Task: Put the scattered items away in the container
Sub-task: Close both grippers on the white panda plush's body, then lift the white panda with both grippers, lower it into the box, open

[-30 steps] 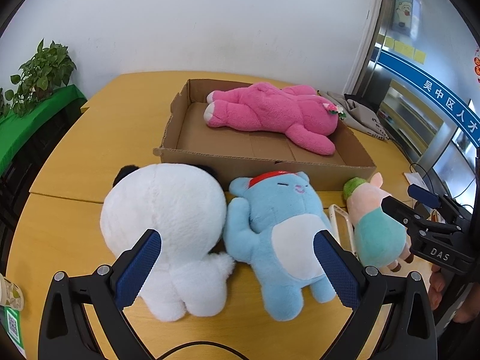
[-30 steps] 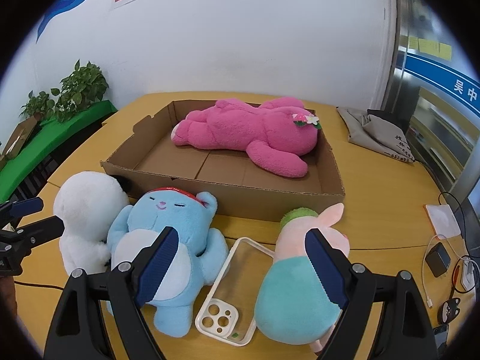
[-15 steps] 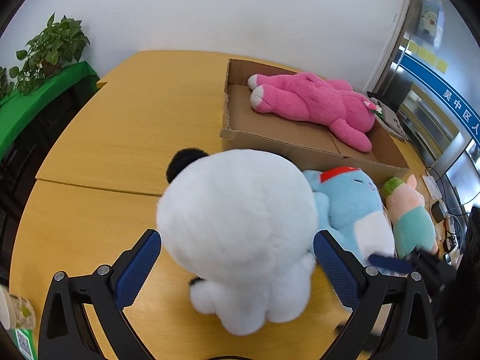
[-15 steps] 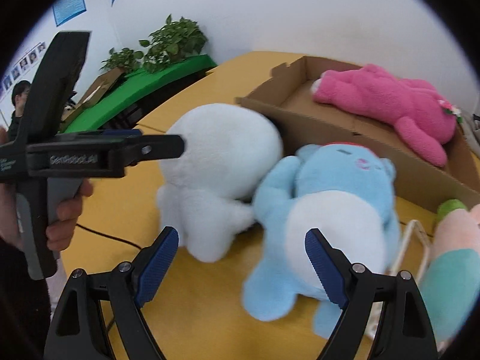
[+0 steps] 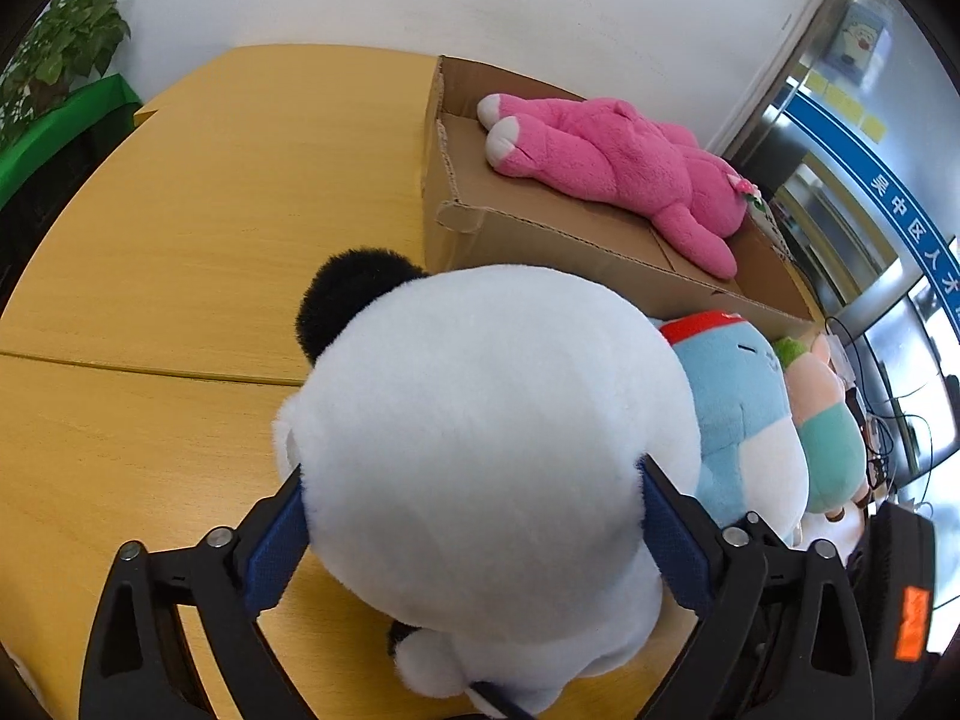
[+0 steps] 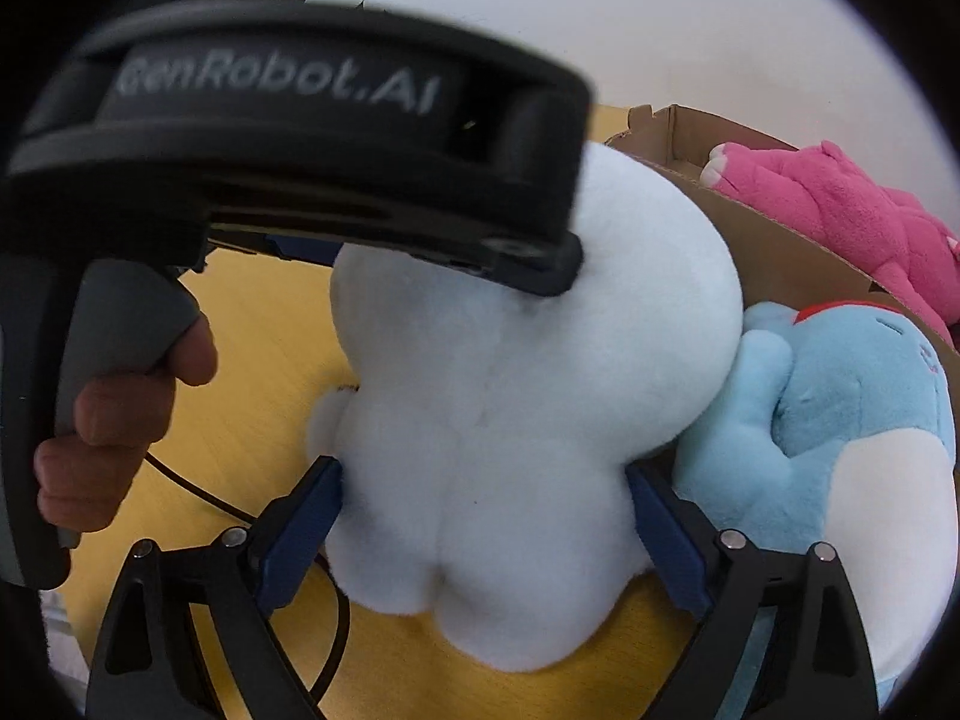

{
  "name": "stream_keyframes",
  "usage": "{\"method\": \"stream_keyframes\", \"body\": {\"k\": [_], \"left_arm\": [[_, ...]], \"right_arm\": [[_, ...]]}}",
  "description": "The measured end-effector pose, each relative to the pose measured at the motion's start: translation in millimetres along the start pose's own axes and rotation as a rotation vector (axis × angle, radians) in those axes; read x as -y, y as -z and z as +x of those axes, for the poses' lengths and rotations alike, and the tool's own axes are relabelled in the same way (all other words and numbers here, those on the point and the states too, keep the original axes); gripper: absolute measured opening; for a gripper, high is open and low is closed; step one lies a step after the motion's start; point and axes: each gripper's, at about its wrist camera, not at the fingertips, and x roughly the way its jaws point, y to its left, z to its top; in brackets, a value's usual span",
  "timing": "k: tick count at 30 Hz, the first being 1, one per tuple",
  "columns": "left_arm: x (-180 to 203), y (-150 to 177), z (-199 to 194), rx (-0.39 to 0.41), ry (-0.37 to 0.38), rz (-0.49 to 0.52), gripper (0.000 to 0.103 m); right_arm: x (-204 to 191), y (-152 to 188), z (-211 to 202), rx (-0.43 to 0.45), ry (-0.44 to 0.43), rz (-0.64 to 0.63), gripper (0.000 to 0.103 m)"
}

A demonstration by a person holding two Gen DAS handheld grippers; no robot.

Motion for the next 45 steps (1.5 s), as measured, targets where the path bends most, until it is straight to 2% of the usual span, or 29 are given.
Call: {"method": "stream_keyframes", "body": {"k": [3, 5, 8, 11, 16, 22, 26, 29, 34, 39, 42, 45], "left_arm": [[-1.8, 0.2, -3.0, -0.007, 0.024, -0.006, 0.087], [1.4, -0.5, -5.3, -0.008, 0.024, 0.003, 0.081], [7.7, -0.2, -10.0, 0.001, 0.026, 0.016, 0.075], [17.1, 1.2, -17.0, 0.011, 0.031, 0.028, 0.072], [35.2, 0.1, -38.5, 0.052, 0.042, 0.043, 0.072], [66.4, -18.2, -89.5, 0.172, 0.045, 0.103, 0.072], [92.7, -42.1, -120.5, 0.261, 0.047, 0.175, 0.072], [108.8, -71.2, -127.1, 0.298, 0.07, 0.218, 0.072], [128.7, -129.7, -111.7, 0.331, 0.097, 0.286, 0.072], [125.9, -188.2, -80.8, 0.33, 0.142, 0.29, 0.073], [111.4, -218.6, -45.8, 0.297, 0.166, 0.254, 0.073], [90.7, -236.0, -0.9, 0.249, 0.171, 0.228, 0.074]], "right_arm": [[-2.1, 1.7, 0.5, 0.019, 0.006, 0.007, 0.096], [0.2, 3.9, -4.5, 0.032, -0.007, 0.011, 0.081], [6.7, 7.1, -13.2, 0.056, -0.041, 0.039, 0.066], [13.2, 11.6, -27.4, 0.085, -0.078, 0.067, 0.057], [20.0, 16.9, -55.6, 0.141, -0.108, 0.086, 0.054], [21.2, 0.0, -96.5, 0.268, -0.127, 0.096, 0.054], [31.0, -17.2, -129.3, 0.373, -0.124, 0.096, 0.054], [43.4, -34.6, -148.2, 0.444, -0.096, 0.082, 0.054], [76.3, -72.1, -149.0, 0.489, -0.025, 0.065, 0.054], [106.0, -111.5, -129.5, 0.474, 0.019, 0.066, 0.054], [120.6, -122.2, -113.6, 0.445, 0.033, 0.089, 0.054], [138.6, -135.0, -80.9, 0.386, 0.026, 0.134, 0.054]]}}
